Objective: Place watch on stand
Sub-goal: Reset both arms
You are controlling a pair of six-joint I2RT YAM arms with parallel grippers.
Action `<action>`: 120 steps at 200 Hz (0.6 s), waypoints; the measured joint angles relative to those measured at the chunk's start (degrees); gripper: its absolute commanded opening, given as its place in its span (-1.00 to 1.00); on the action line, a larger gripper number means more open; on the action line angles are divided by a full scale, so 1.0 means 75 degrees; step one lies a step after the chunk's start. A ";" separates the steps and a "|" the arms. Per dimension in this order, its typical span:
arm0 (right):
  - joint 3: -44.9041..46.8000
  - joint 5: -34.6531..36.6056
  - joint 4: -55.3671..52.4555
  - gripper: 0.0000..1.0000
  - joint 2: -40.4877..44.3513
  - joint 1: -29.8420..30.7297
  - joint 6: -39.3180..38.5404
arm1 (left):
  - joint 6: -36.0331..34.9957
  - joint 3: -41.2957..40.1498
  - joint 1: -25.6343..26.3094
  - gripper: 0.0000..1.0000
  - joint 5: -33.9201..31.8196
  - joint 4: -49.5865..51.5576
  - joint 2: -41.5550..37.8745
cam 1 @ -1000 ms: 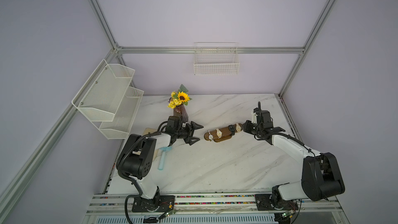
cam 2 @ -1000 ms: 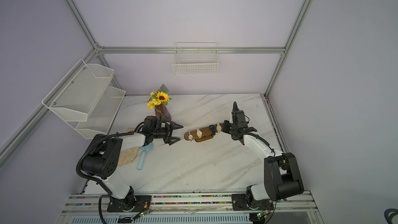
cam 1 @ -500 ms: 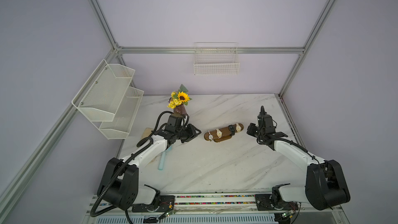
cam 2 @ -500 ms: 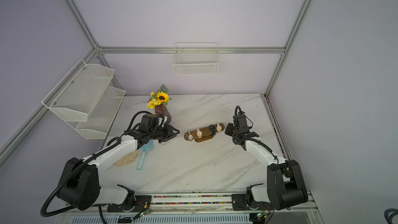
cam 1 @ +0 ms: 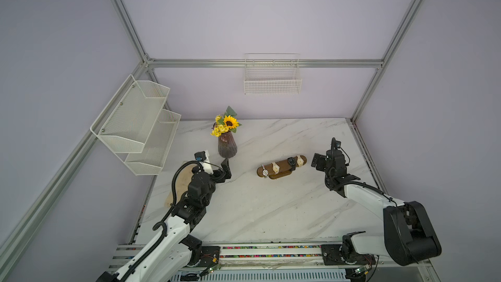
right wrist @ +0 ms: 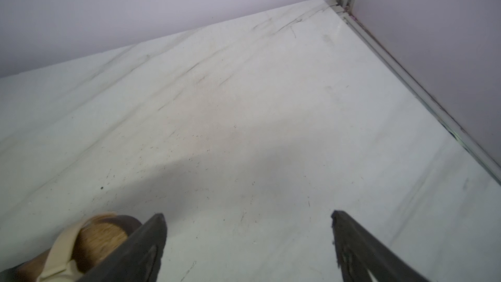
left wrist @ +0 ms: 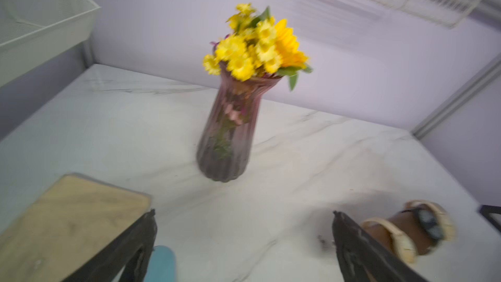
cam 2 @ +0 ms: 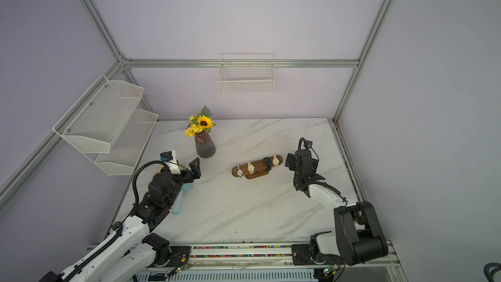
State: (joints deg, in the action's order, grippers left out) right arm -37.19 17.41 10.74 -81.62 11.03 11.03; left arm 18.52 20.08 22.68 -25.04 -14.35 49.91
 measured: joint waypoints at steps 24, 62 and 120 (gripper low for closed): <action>0.0026 -0.0332 0.0819 0.94 -0.0734 0.0012 -0.0592 | -0.0650 -0.0099 -0.0635 1.00 -0.0670 -0.0233 0.1545; 0.0831 0.0146 0.2320 0.94 -0.0968 0.0009 -0.0944 | -0.1693 0.0612 -0.1425 1.00 -0.0924 -0.1454 0.3389; 0.0799 -0.0219 0.4386 0.94 -0.2072 -0.0746 -0.1125 | -0.1961 0.0090 -0.2940 1.00 0.0230 -0.4526 0.5254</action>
State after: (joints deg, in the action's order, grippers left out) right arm -31.20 15.77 43.64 -97.17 5.43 2.59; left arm 3.81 20.75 0.62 -23.31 -48.29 89.32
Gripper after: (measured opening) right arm 0.972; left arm 0.999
